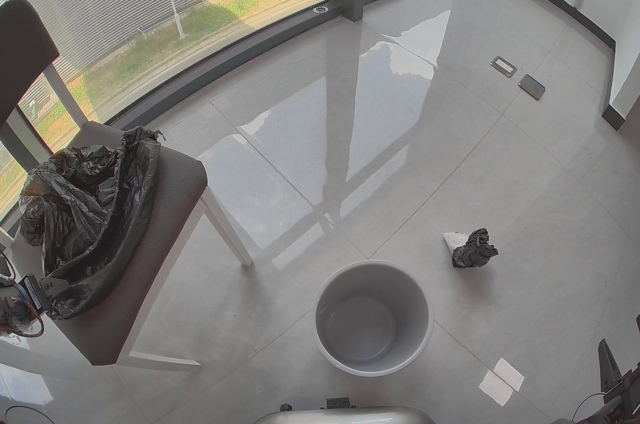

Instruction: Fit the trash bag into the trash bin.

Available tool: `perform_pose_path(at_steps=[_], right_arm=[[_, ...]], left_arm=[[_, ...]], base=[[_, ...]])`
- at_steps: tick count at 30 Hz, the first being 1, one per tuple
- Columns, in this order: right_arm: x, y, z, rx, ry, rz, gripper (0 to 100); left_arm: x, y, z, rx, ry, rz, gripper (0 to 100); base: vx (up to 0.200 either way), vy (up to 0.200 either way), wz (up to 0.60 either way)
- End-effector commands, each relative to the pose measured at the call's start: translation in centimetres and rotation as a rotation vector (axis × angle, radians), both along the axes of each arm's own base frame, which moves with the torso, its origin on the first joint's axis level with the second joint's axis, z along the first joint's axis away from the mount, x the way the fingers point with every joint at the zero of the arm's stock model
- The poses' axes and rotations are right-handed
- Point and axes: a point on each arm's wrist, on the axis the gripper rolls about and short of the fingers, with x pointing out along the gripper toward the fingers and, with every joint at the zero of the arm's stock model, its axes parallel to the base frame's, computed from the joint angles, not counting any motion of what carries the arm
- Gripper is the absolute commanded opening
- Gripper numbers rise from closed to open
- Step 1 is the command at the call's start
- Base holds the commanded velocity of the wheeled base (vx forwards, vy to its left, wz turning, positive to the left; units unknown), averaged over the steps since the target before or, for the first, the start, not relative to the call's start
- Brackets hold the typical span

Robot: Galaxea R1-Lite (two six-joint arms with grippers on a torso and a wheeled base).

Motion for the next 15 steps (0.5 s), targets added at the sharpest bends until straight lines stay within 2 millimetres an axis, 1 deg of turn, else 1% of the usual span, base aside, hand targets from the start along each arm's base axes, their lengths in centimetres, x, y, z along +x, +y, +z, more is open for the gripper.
perform_pose_path(at_steps=[1, 7, 8, 15], right_arm=[[0.07, 0.0, -0.51, 0.001, 0.01, -0.001, 100], [0.07, 0.0, -0.51, 0.001, 0.01, -0.001, 100], [0.07, 0.0, -0.51, 0.003, 0.01, -0.001, 100], [0.07, 0.01, -0.49, 0.009, 0.009, 0.005, 100]], left_arm=[[0.38, -0.07, -0.11, -0.017, 0.008, -0.008, 100], [0.72, -0.13, -0.35, -0.019, -0.004, -0.018, 100], [0.77, -0.1, -0.46, -0.02, -0.001, -0.018, 0], [1.19, 0.21, -1.0, -0.035, 0.023, -0.013, 0]], base=[[0.0, 0.0, 0.0], [0.0, 0.0, 0.0], [0.0, 0.0, 0.0], [0.0, 0.0, 0.0]])
